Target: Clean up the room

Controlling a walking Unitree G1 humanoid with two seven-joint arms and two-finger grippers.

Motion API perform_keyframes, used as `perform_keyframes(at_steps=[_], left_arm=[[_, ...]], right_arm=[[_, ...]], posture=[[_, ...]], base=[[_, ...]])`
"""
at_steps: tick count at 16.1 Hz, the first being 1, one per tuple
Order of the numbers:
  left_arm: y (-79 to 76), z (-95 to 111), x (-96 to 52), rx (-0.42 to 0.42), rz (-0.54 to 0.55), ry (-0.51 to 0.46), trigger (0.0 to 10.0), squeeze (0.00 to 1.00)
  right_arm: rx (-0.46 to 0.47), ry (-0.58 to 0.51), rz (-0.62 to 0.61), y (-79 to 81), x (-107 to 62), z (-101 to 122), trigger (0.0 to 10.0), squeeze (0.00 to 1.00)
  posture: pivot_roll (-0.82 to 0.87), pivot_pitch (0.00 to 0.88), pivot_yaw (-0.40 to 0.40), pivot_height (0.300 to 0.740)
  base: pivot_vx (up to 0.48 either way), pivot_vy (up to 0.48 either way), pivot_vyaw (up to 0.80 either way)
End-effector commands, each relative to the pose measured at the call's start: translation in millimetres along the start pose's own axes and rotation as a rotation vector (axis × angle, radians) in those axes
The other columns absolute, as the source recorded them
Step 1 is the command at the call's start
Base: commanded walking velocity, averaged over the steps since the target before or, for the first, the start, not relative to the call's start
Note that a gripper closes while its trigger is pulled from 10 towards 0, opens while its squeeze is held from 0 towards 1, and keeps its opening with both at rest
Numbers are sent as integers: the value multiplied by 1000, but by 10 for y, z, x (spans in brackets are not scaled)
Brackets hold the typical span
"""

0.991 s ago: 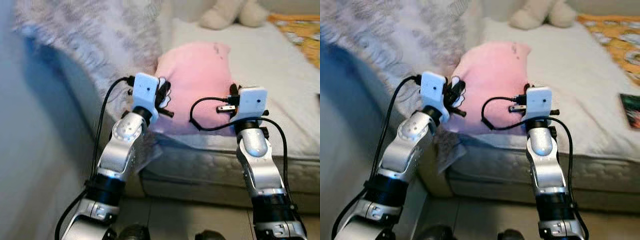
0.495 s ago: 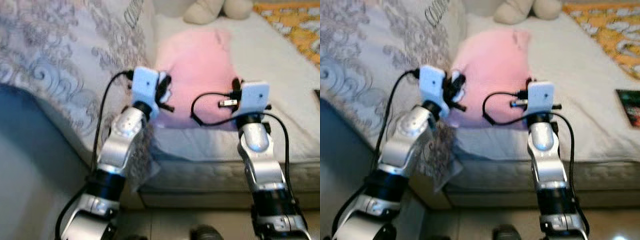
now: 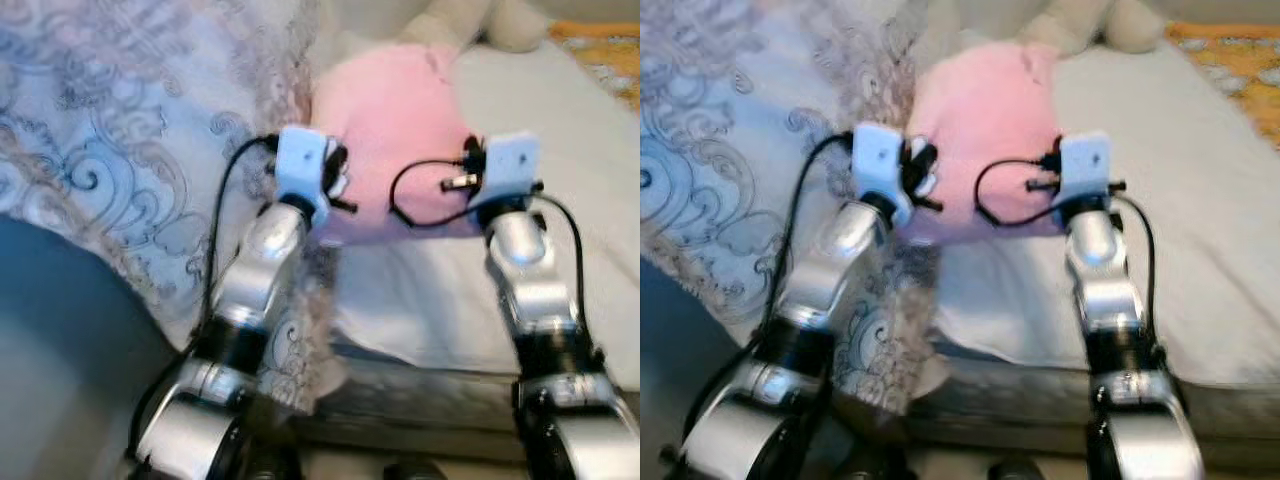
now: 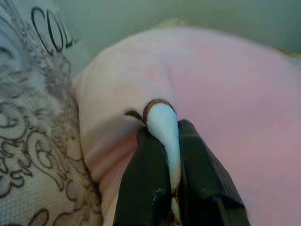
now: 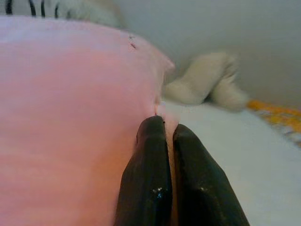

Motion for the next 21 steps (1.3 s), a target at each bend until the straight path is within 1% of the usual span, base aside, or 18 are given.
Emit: perform_keyframes(at_steps=[1,2,3,4,5,6,8,11,12,13,16,18,20,21], left_arm=[[-15,49,64,1,4,-21,10000,0],[-45,-2,170,7,7,9,10000,0],[-62,-19,187,8,9,19,10000,0],[-66,-100,217,-2,13,50,10000,0],[-33,-266,230,-30,47,106,10000,0],[11,-415,208,-72,95,149,10000,0],[31,-597,157,-113,145,190,10000,0],[-58,-808,93,-166,177,216,10000,0],[-85,-830,90,-175,175,219,10000,0],[-177,-876,85,-198,159,224,10000,0],[-290,-932,69,-180,131,224,10000,0],[-329,-901,71,-152,101,193,10000,0],[-303,-883,71,-133,107,182,10000,0],[-246,-906,70,-128,135,198,10000,0]], right_arm=[[22,54,-30,-183,27,-132,10000,43],[-21,103,12,-197,80,-268,10000,43],[-48,108,35,-188,79,-297,10000,43],[-60,152,72,-143,75,-406,10000,47],[-95,202,118,-72,57,-538,10000,27],[-104,233,149,-14,37,-616,10000,27],[-115,255,192,71,14,-680,10000,24],[-158,268,240,139,-11,-740,10000,24],[-173,266,248,138,-11,-743,10000,24],[-198,270,251,100,-6,-751,10000,24],[-204,269,217,-14,26,-730,10000,24],[-175,232,170,-73,73,-647,10000,27],[-160,200,147,-97,104,-581,10000,27],[-176,225,150,-87,77,-638,10000,20]], posture=[[-126,0,43,703],[-121,0,45,703],[-121,0,47,703],[-118,0,52,703],[-117,0,65,703],[-118,3,71,703],[-121,49,75,703],[-117,83,63,703],[-117,83,61,703],[-116,85,56,703],[-118,83,45,703],[-120,77,40,703],[-122,82,43,703],[-121,87,45,703]], base=[[0,0,0],[0,0,0],[0,0,0],[0,0,0],[0,0,0],[0,0,0],[0,0,0],[0,0,0],[0,0,0],[0,0,0],[0,0,0],[0,0,0],[0,0,0],[0,0,0]])
Point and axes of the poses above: a point about 5 cm out from each wrist's last joint towards the gripper, its own x axis pointing out of the wrist towards the gripper, its own z axis along the axis of the wrist's last joint, y = z × x, the point moved 3 cm from there along x, pointing out of the wrist towards the gripper, and after that the axes turned 15 degrees about -x, right-handed, at the moved point
